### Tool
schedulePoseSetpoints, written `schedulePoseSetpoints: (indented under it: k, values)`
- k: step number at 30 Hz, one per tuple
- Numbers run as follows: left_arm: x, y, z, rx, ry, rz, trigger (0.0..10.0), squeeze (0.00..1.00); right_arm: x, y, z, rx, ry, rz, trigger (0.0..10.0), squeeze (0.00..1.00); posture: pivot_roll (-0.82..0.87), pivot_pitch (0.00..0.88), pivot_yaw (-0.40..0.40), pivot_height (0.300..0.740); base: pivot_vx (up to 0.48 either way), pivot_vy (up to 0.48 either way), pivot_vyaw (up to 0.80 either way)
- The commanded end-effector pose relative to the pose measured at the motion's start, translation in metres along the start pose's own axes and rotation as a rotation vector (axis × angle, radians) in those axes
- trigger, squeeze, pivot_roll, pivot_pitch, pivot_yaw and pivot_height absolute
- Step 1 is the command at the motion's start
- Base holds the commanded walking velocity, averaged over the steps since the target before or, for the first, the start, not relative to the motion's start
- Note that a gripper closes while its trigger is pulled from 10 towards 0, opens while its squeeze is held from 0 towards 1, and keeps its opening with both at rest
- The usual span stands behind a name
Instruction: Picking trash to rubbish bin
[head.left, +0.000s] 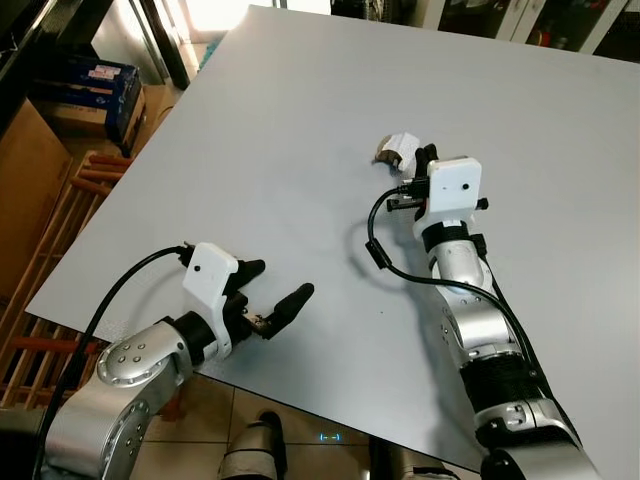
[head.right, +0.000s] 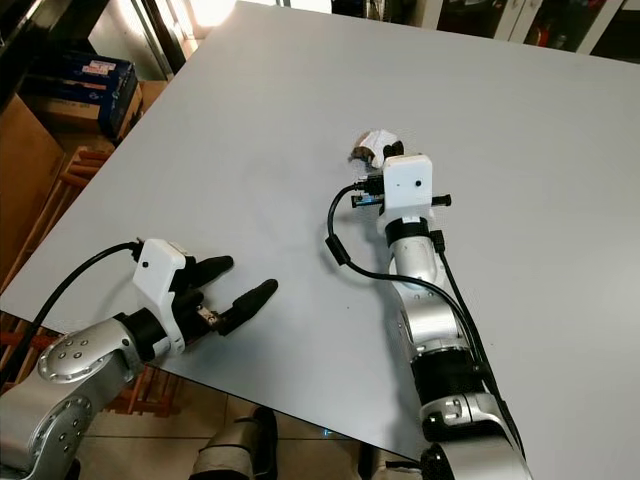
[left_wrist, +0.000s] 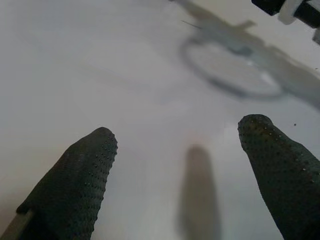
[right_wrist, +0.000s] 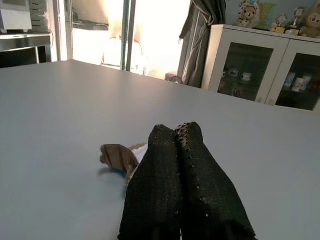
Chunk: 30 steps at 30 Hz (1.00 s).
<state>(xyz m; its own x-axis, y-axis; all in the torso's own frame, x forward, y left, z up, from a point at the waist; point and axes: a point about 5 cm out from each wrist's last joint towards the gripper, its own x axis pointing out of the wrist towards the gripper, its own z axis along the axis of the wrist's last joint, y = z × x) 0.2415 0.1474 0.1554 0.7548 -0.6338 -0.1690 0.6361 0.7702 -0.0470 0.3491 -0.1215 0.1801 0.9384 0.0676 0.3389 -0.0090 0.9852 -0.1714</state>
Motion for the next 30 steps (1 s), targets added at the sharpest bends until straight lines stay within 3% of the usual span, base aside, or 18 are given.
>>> schedulePoseSetpoints:
  k: [1, 10, 17, 30]
  values:
    - [0.000, 0.000, -0.004, 0.000, 0.017, 0.005, 10.0, 0.00, -0.004, -0.001, -0.002, 0.000, 0.023, 0.001, 10.0, 1.00, 0.19, 0.249, 0.064, 0.740, 0.000, 0.000, 0.00]
    - [-0.002, 0.000, -0.006, 0.003, 0.028, 0.003, 10.0, 0.00, -0.007, 0.002, 0.004, 0.006, 0.042, 0.035, 10.0, 1.00, 0.19, 0.245, 0.067, 0.740, 0.000, 0.000, 0.00]
    - [-0.003, 0.003, -0.007, 0.003, 0.033, 0.009, 10.0, 0.00, -0.004, 0.005, 0.008, 0.037, 0.092, 0.140, 10.0, 1.00, 0.20, 0.243, 0.069, 0.740, 0.000, 0.000, 0.00]
    - [-0.003, 0.001, -0.011, -0.007, 0.043, 0.008, 10.0, 0.00, 0.008, -0.004, 0.009, -0.034, 0.166, 0.276, 10.0, 1.00, 0.20, 0.246, 0.065, 0.740, 0.000, 0.000, 0.00]
